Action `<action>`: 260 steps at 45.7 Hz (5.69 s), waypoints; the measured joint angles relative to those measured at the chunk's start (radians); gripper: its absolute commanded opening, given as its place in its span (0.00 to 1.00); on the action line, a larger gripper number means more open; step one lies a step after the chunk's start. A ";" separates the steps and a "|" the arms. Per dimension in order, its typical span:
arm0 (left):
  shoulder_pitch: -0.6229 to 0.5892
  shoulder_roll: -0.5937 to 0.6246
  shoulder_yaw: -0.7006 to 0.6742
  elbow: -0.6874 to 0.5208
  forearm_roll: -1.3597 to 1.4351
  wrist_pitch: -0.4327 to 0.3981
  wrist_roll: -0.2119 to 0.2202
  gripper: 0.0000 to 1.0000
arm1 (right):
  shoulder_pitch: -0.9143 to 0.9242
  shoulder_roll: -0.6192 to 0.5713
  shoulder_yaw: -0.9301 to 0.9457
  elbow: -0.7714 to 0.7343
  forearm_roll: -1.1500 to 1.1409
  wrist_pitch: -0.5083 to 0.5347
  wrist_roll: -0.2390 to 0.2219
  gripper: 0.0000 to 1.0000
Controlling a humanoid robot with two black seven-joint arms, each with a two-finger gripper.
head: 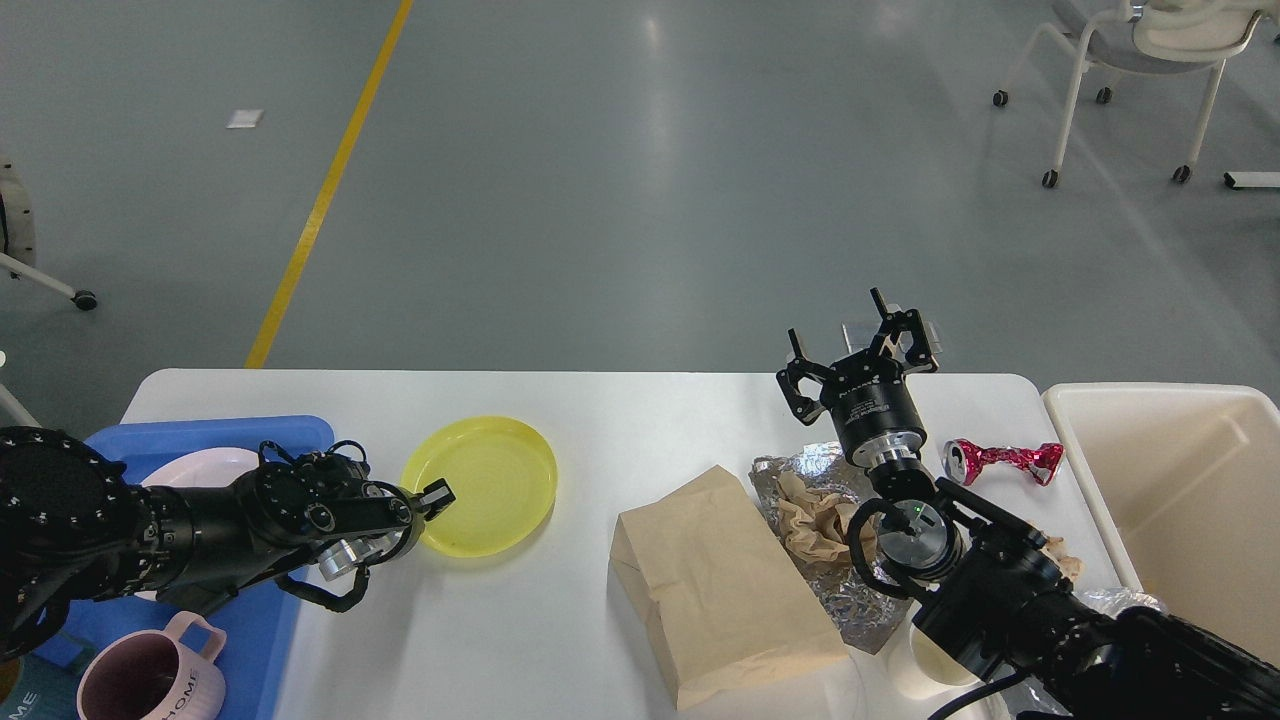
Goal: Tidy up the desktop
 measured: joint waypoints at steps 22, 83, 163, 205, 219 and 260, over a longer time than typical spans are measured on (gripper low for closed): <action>-0.041 0.030 -0.002 -0.058 0.002 -0.034 0.061 0.00 | 0.000 0.000 0.000 0.000 0.000 0.000 0.000 1.00; -0.999 0.596 0.271 -0.440 0.009 -1.053 0.146 0.00 | 0.000 0.000 0.000 -0.001 0.000 0.000 0.000 1.00; -0.114 0.490 0.145 -0.242 0.022 0.100 0.131 0.00 | 0.000 0.000 0.000 -0.003 0.000 0.000 0.000 1.00; -0.160 0.529 0.141 -0.256 0.025 0.067 0.140 0.96 | 0.000 0.000 0.000 -0.003 0.000 0.000 0.000 1.00; -0.341 0.645 0.144 -0.261 0.025 -0.123 0.144 0.96 | 0.001 -0.001 0.000 -0.003 0.000 0.000 0.000 1.00; -1.011 0.212 0.394 -0.261 0.022 -0.734 0.133 0.96 | 0.002 -0.001 0.000 -0.003 0.000 0.000 0.000 1.00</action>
